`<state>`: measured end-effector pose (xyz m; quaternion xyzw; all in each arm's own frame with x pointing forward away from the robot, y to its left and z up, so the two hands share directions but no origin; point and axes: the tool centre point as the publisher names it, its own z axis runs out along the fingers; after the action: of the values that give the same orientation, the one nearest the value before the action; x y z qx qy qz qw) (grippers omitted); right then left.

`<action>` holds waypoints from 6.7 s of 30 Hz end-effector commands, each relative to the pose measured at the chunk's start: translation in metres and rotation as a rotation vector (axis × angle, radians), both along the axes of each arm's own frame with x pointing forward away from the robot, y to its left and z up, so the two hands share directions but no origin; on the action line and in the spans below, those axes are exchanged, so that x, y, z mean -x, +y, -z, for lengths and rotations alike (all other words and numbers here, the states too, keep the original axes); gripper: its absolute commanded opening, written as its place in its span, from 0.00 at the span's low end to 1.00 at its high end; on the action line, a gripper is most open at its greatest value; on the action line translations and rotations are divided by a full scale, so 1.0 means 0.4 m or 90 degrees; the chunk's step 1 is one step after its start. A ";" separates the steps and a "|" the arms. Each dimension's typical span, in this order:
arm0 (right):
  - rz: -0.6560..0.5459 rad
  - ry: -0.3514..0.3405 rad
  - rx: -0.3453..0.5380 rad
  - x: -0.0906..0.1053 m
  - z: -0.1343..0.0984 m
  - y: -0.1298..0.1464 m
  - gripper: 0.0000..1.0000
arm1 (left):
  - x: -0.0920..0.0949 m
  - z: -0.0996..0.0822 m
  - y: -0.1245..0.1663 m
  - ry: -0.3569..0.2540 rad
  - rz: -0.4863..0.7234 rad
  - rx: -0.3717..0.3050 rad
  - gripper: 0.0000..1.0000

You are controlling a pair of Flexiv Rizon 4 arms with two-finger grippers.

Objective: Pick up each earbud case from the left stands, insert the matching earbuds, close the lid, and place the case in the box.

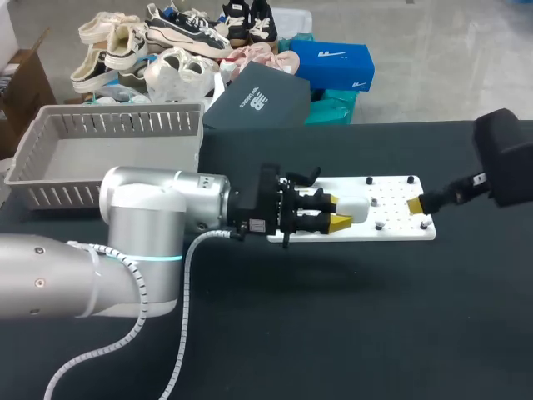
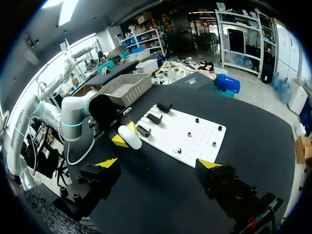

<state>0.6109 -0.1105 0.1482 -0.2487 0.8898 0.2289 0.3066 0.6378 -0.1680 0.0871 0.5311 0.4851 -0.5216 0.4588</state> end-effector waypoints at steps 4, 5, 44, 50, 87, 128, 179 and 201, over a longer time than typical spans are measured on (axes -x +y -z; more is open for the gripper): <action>0.004 -0.005 0.035 0.025 0.023 0.037 1.00 | -0.013 0.014 -0.014 0.006 0.008 -0.003 0.00; 0.003 -0.005 0.036 0.026 0.024 0.039 1.00 | -0.013 0.014 -0.014 0.006 0.008 -0.004 0.00; -0.006 0.048 0.071 -0.045 0.114 0.167 1.00 | -0.013 0.014 -0.014 0.006 0.008 -0.004 0.00; 0.004 0.046 0.072 -0.053 0.113 0.161 1.00 | -0.013 0.014 -0.014 0.006 0.008 -0.004 0.00; 0.014 0.037 0.096 -0.082 0.116 0.152 1.00 | -0.013 0.014 -0.014 0.006 0.008 -0.004 0.00; 0.165 -0.079 0.336 -0.115 0.090 -0.023 1.00 | -0.013 0.014 -0.014 0.006 0.008 -0.004 0.00; 0.207 0.056 0.459 -0.182 0.296 -0.112 0.52 | -0.013 0.014 -0.014 0.006 0.008 -0.004 0.00; 0.197 0.081 0.455 -0.190 0.331 -0.111 0.41 | -0.013 0.014 -0.014 0.006 0.008 -0.004 0.00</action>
<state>0.6851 -0.1555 0.0167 -0.1882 0.9573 -0.1288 0.1776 0.6422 -0.1733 0.0823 0.5329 0.4862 -0.5247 0.4520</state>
